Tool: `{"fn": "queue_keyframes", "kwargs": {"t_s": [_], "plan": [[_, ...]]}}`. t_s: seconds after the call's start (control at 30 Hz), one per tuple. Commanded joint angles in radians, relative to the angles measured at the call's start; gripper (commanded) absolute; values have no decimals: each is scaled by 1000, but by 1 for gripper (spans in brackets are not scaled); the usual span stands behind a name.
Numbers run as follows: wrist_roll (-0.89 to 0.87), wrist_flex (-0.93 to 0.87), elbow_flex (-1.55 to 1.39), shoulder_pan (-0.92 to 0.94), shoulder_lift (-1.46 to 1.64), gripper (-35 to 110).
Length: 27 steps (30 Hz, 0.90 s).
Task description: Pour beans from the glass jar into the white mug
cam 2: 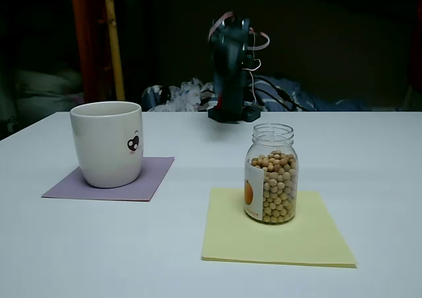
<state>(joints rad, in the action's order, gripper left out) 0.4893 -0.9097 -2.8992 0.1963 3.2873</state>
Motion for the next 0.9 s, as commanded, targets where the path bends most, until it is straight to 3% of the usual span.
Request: {"fn": "queue_keyframes", "kwargs": {"t_s": [0.0, 0.13, 0.27, 0.43, 0.7, 0.87], "plan": [[239, 52, 207, 17, -268, 54], [383, 117, 448, 2, -586, 63], [522, 328, 492, -34, -769, 63], [769, 851, 273, -58, -911, 57], [973, 1583, 276, -92, -1534, 59], [1006, 1778, 433, -104, -1865, 58]]}}
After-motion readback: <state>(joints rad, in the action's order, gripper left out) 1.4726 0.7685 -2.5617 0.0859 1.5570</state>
